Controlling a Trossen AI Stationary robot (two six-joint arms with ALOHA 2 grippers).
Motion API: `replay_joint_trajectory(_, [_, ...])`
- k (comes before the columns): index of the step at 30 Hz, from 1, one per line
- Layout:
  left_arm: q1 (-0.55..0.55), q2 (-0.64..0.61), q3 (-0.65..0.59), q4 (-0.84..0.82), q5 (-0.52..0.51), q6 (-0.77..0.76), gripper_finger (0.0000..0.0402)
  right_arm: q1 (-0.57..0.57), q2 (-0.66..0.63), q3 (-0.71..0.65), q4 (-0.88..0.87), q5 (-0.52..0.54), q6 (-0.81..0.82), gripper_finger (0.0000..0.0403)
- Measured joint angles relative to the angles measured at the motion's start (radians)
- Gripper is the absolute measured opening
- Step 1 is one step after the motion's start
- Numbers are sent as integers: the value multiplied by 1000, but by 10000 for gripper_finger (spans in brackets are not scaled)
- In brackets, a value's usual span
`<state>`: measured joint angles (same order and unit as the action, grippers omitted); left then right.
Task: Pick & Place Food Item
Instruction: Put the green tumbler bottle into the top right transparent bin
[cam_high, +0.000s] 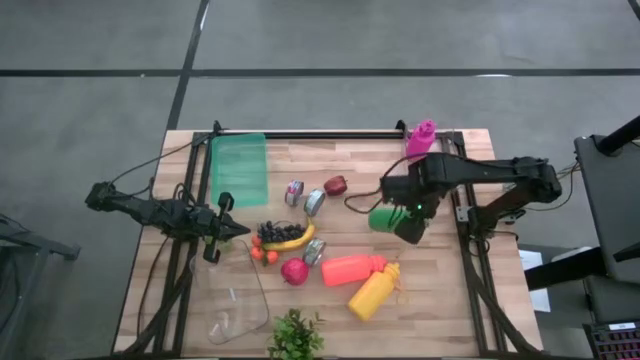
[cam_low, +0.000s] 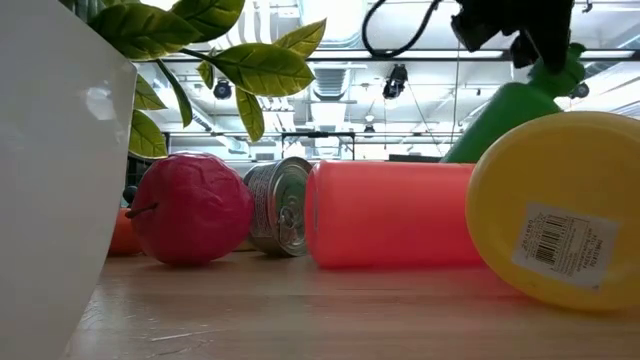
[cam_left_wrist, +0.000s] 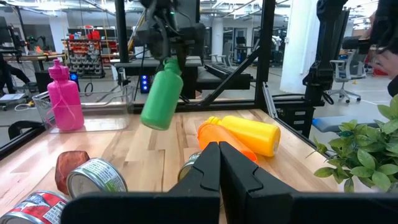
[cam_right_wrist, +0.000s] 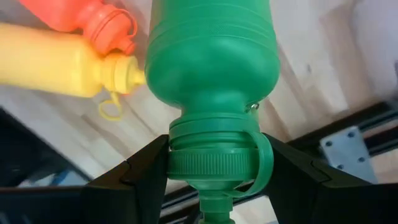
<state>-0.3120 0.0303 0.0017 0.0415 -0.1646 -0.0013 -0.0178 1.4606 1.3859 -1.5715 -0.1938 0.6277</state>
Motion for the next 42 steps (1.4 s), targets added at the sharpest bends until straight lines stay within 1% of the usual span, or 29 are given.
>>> replay_joint_trajectory(5, [0, 0, 0, 0, 0, 0, 0, -67, -10, -46, 0, -38, -12, 212])
replay_joint_trajectory(12, [0, 0, 0, 0, 0, 0, 0, -131, -14, -69, 0, -205, -21, 212])
replay_joint_trajectory(16, [0, 0, 0, 0, 0, 0, 0, -172, -35, -71, 0, -268, 14, 212])
replay_joint_trajectory(21, [0, 0, 0, 0, 0, 0, 0, -205, -104, -71, 1, -279, 105, 212])
replay_joint_trajectory(27, [0, 0, 0, 0, 0, 0, 0, -206, -217, -74, 1, -297, 274, 212])
replay_joint_trajectory(31, [0, 0, 0, 0, 0, 0, 0, -204, -277, -102, 1, -315, 354, 212])
replay_joint_trajectory(33, [0, 0, 0, 0, 0, 0, 0, -205, -297, -129, 1, -347, 390, 212])
replay_joint_trajectory(42, [0, 0, 0, 0, 0, 0, 0, -206, -365, -304, 1, -579, 527, 212])
